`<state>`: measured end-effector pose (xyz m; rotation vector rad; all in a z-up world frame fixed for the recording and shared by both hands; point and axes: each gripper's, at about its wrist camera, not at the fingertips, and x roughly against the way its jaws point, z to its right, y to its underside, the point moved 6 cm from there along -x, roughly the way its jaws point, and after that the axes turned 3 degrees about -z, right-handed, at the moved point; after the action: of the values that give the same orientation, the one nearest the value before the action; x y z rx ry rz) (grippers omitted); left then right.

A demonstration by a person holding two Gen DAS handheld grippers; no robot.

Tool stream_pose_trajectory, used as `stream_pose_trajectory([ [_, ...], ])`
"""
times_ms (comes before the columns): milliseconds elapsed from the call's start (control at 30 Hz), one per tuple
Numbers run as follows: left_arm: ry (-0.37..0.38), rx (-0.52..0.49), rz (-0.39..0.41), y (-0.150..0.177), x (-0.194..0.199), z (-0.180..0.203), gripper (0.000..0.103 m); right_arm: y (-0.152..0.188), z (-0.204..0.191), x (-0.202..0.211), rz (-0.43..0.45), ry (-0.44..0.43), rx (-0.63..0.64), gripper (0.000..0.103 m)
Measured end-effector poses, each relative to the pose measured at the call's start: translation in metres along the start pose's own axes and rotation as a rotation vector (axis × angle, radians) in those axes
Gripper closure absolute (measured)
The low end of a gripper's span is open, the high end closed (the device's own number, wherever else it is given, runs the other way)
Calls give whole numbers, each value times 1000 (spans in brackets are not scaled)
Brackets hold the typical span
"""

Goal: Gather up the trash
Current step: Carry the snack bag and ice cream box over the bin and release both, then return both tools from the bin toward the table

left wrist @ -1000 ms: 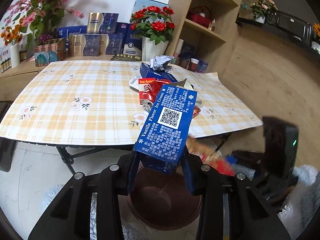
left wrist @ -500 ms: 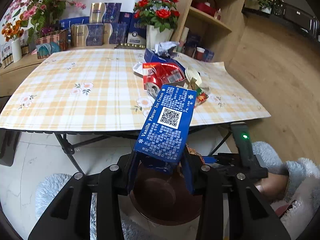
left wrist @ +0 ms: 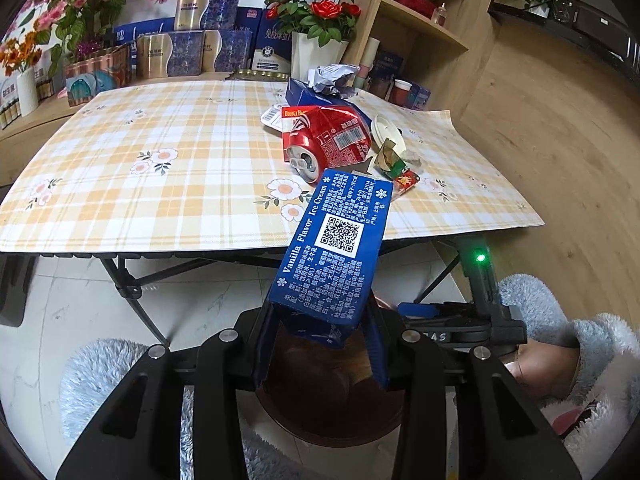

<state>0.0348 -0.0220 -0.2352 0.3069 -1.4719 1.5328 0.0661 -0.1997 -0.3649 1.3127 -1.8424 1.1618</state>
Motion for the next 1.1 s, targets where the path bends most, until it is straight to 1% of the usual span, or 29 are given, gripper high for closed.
stream_pose_trajectory([
  [133,10,11,-15,1,-3,-1,65,-8,-1,16,81,17,4,16],
  [267,22,-4,-30,2,-8,4,65,-15,-10,61,243,21,47,14],
  [333,26,-30,-37,1,-9,10,65,-18,-14,84,327,36,78,13],
  [400,38,-62,-41,-1,-8,17,65,-21,-18,114,429,62,109,11],
  [567,75,-186,-7,-17,-3,40,65,-32,-20,162,580,103,154,7],
  [667,81,-254,-7,-19,-9,50,64,-38,-21,181,658,156,219,6],
  [733,87,-285,-21,-18,-20,52,64,-41,-23,186,690,189,243,6],
  [767,89,-287,-29,-17,-24,52,64,-42,-20,188,709,214,251,6],
  [833,95,-273,-56,-14,-37,49,64,-42,-14,187,718,236,229,6],
  [933,119,-229,-93,-3,-54,43,64,-43,-4,170,666,241,181,6],
  [967,116,-225,-111,2,-59,41,64,-44,-1,165,648,250,173,6],
  [1033,110,-221,-154,12,-70,39,64,-41,-2,161,638,262,173,6],
  [1100,121,-219,-168,14,-75,40,64,-40,-2,156,629,280,179,6],
])
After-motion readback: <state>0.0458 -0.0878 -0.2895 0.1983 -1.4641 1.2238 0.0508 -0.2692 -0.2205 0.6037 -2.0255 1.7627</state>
